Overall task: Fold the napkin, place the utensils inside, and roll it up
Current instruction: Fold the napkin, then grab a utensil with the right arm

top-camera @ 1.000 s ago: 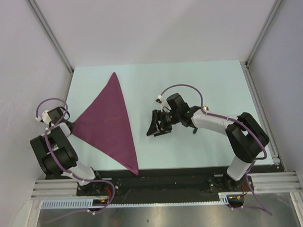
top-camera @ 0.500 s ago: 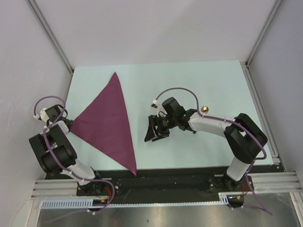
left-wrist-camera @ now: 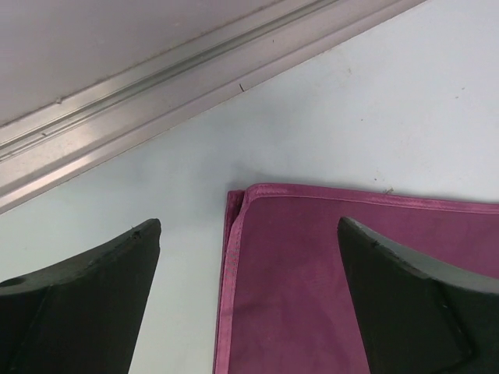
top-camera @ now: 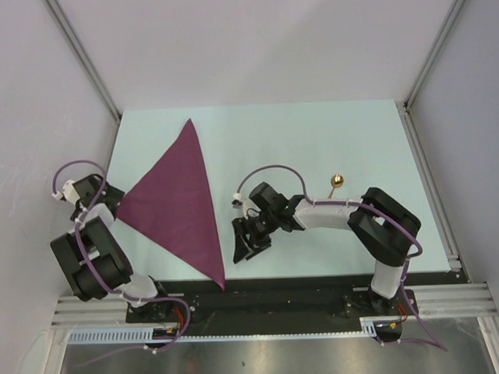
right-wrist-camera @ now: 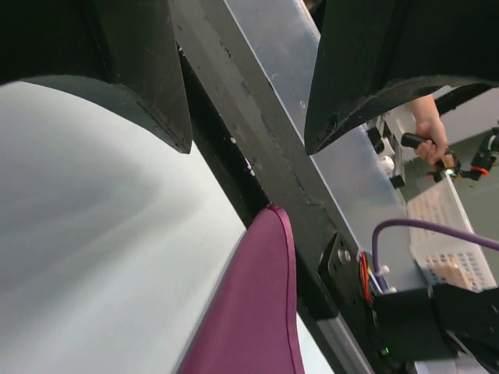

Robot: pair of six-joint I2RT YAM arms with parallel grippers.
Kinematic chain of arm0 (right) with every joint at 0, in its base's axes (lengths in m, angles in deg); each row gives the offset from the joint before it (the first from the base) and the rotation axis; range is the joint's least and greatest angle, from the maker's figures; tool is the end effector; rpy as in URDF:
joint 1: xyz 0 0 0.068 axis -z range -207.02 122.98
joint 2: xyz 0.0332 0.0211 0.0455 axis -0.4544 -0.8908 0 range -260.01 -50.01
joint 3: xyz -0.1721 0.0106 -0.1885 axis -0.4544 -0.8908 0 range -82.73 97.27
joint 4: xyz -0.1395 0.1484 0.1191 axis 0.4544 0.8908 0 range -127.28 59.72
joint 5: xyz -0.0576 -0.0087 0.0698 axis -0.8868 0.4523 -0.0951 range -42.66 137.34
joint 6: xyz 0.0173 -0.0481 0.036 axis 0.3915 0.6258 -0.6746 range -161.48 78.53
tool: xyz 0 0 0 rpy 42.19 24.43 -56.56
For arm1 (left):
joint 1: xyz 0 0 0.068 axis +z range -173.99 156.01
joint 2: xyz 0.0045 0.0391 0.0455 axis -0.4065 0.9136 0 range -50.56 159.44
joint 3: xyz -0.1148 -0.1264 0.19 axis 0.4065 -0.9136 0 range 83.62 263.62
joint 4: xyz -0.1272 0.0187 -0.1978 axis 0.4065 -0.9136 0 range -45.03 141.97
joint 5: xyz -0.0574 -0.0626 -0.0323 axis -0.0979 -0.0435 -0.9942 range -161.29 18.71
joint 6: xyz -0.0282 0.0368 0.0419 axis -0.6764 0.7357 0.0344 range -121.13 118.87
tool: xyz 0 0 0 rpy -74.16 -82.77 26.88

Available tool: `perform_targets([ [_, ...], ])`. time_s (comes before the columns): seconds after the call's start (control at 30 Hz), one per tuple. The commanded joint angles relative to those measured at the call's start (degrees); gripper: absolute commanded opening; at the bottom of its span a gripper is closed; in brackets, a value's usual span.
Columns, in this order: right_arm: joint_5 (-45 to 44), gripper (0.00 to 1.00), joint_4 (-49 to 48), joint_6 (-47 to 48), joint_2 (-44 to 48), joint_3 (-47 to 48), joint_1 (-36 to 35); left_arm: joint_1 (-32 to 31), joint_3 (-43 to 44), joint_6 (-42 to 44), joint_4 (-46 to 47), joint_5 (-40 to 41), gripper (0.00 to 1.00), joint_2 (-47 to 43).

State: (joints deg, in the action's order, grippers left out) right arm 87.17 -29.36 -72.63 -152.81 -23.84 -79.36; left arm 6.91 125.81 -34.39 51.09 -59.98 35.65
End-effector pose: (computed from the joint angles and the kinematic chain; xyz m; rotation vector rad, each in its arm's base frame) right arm 0.1843 0.2887 0.1588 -0.8488 2.6542 1.3843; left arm 0.2417 0.1556 0.1657 -1.3259 1.9341 0.2119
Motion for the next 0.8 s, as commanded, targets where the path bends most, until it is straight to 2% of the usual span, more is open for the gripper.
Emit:
perform_targets([
  [0.0,1.13,0.64,-0.71,1.63,0.05,-1.32,-2.15,-0.74,-0.53,-1.9,-2.71,2.04,1.0,-6.93],
  [0.13,-2.47,0.64,-4.5,-1.71,4.97,-5.36,1.17,-3.99,-1.06,-1.9,-4.12,4.85,1.0,-12.29],
  [0.23,-9.49,0.64,2.6,1.34,9.72,-5.28,6.71,-7.95,-0.36,-1.55,-6.14,8.37,1.0,-16.77],
  [0.33,-22.39,0.64,12.97,4.17,14.19,-3.26,12.24,-11.81,-0.01,-1.38,-7.64,8.9,1.0,-21.6],
  [0.37,-30.44,0.64,15.43,4.52,15.25,-2.74,14.61,-14.08,0.17,-0.68,-7.73,8.56,1.0,-22.83],
  [0.47,-42.16,0.65,22.91,4.96,16.58,-1.24,18.66,-17.95,2.62,1.95,-9.04,2.59,1.0,-28.89],
  [0.5,-43.6,0.65,25.28,5.14,16.32,-0.54,21.72,-18.93,4.72,3.01,-9.05,-1.08,1.0,-31.26],
  [0.57,-45.28,0.64,26.96,5.14,15.27,-0.01,24.72,-20.52,7.27,7.12,-9.4,-7.58,1.0,-32.25],
  [0.63,-45.11,0.64,27.67,5.41,13.78,0.69,28.15,-21.05,13.94,10.56,-15.96,-16.29,1.0,-30.68],
  [0.7,-45.54,0.64,28.46,5.49,12.37,1.13,30.61,-21.84,18.16,17.24,-21.41,-19.73,1.0,-29.36],
  [0.77,-45.37,0.63,28.46,5.23,10.44,1.75,31.85,-22.45,18.71,20.34,-23.8,-17.66,1.0,-28.82],
])
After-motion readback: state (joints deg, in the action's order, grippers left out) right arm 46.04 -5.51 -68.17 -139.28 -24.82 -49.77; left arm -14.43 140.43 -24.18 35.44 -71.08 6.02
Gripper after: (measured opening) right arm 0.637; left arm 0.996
